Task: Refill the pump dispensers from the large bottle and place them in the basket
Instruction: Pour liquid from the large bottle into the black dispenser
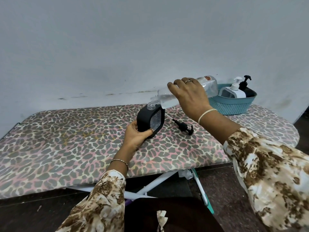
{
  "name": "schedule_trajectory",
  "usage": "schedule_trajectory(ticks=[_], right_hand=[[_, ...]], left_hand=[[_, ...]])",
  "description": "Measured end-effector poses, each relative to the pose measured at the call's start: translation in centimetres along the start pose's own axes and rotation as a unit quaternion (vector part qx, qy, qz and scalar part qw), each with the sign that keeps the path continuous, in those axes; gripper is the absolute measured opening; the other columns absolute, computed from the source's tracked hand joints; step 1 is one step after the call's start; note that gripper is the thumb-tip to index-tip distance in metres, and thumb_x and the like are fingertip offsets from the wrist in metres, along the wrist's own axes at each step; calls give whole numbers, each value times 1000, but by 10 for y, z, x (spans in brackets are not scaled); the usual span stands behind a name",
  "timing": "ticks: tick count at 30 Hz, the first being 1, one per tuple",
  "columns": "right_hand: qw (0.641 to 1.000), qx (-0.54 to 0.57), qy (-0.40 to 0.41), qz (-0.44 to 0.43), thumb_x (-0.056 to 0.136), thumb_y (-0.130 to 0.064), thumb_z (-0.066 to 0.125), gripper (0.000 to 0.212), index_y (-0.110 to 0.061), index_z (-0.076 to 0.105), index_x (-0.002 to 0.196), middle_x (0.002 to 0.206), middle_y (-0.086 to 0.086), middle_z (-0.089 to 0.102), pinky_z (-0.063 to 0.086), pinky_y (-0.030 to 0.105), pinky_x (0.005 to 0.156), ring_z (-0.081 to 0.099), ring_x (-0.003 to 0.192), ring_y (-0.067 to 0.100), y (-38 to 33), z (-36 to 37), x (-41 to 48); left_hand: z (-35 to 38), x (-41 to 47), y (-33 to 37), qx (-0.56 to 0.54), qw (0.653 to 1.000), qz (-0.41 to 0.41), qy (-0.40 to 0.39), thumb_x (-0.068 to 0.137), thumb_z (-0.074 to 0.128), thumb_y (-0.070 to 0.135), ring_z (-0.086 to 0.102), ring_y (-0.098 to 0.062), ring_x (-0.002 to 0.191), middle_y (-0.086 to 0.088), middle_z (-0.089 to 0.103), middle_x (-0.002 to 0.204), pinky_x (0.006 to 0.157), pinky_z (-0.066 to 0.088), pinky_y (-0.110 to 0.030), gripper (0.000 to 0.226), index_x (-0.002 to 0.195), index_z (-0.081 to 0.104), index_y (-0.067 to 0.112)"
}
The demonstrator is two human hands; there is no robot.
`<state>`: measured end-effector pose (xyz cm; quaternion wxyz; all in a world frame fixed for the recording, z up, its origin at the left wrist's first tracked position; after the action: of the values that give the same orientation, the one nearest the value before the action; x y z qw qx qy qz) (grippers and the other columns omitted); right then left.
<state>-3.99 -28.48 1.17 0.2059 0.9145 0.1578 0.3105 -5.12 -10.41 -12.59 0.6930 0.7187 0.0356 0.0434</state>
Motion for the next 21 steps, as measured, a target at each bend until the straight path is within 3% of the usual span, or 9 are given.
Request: schedule_trajectory(ticks=[7,10,13,18,21], right_hand=[[1000,-3,-5,-6,70,6,60,59,-10,45,125,109,13,61,44,39,87,58,94,31,0,0,1],[1000,-4,-6,-9,70,6,58,59,-10,45,125,109,13,61,44,39,87,58,94,32,0,-1,2],[1000,-4,-7,-11,70,7,56,58,-10,45,125,108,13,61,43,39,86,57,93,32,-1,-2,3],[1000,-13,-2,-17,71,5,57,59,-10,44,126,108,12,60,42,38,86,57,94,31,-1,-4,3],[1000,-15,-2,-22,74,4,56,55,-10,45,126,108,12,60,42,39,87,57,94,31,-2,-4,4]], left_hand=[[2,-2,3,-6,1000,13,-6,71,80,0,67,-10,82,1,69,94,63,54,-14,37,97,59,17],[1,0,2,-7,1000,18,-8,71,80,-1,68,-9,83,1,70,93,72,57,-21,36,92,59,20],[1,1,0,-15,1000,20,-17,71,78,-3,69,-9,79,-2,71,93,71,58,-25,35,92,60,20],[0,3,-1,-34,999,12,-30,72,76,-7,69,-16,90,-5,71,99,81,57,-31,37,97,61,15],[1,3,0,-36,999,14,-35,73,74,-9,70,-6,79,0,71,92,73,57,-23,35,92,62,17]])
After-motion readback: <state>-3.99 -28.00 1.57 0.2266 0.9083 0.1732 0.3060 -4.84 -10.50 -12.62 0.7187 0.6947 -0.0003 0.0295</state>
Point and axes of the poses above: each hand's wrist, its own x-axis towards the middle knuckle, its own z-axis out of the palm, y = z × x, the point moved 5 cm from there along x, towards the middle knuckle
